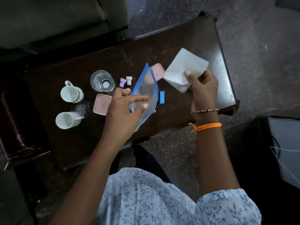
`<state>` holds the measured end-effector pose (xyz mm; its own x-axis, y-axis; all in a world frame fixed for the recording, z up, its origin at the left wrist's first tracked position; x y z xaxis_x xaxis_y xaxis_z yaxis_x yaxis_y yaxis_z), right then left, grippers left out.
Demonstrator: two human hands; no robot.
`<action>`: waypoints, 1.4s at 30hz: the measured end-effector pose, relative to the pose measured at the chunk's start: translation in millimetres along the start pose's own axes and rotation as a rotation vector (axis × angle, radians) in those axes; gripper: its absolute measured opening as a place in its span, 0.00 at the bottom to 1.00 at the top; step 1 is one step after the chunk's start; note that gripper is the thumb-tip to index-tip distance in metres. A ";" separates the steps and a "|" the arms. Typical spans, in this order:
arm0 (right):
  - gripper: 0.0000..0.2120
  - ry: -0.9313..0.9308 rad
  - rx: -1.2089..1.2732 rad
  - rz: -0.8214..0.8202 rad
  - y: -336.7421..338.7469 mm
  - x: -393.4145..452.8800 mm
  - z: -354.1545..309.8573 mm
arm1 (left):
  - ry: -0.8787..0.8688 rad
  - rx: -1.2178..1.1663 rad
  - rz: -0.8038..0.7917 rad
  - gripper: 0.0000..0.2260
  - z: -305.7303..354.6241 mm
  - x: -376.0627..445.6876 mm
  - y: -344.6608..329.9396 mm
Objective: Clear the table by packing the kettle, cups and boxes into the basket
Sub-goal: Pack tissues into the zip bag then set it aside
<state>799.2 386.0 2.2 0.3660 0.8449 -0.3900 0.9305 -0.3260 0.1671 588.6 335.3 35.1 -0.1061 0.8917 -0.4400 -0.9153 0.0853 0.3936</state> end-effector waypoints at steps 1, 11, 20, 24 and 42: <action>0.10 0.000 -0.091 0.048 8.0 9.0 3.8 | -0.012 0.033 -0.025 0.10 1.8 -1.6 -4.0; 0.14 0.061 -0.825 0.334 42.3 108.5 28.1 | 0.015 0.172 -0.119 0.10 -13.7 -5.7 -24.7; 0.12 0.044 -1.285 0.098 -0.7 152.1 76.4 | 0.061 0.099 -0.131 0.09 -26.8 -3.7 -38.0; 0.14 -0.001 -1.340 0.058 -7.8 161.1 89.7 | 0.069 0.093 -0.151 0.09 -30.7 -4.2 -41.9; 0.26 0.121 -0.985 -0.346 5.2 39.6 65.7 | 0.188 -0.121 -0.082 0.09 -40.5 3.2 -38.4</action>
<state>819.4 389.9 -71.8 0.0275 0.8805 -0.4732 0.5415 0.3848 0.7475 607.7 316.9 -14.1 -0.0896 0.7846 -0.6135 -0.9627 0.0898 0.2554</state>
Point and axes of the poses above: each hand's wrist, its own x-axis towards the middle knuckle, its own y-axis out of the back of the hand, z = x × y, the point moved 6 cm from there along x, towards the middle knuckle, and after that the axes turned 8 degrees about -x, right-handed, at the moved point
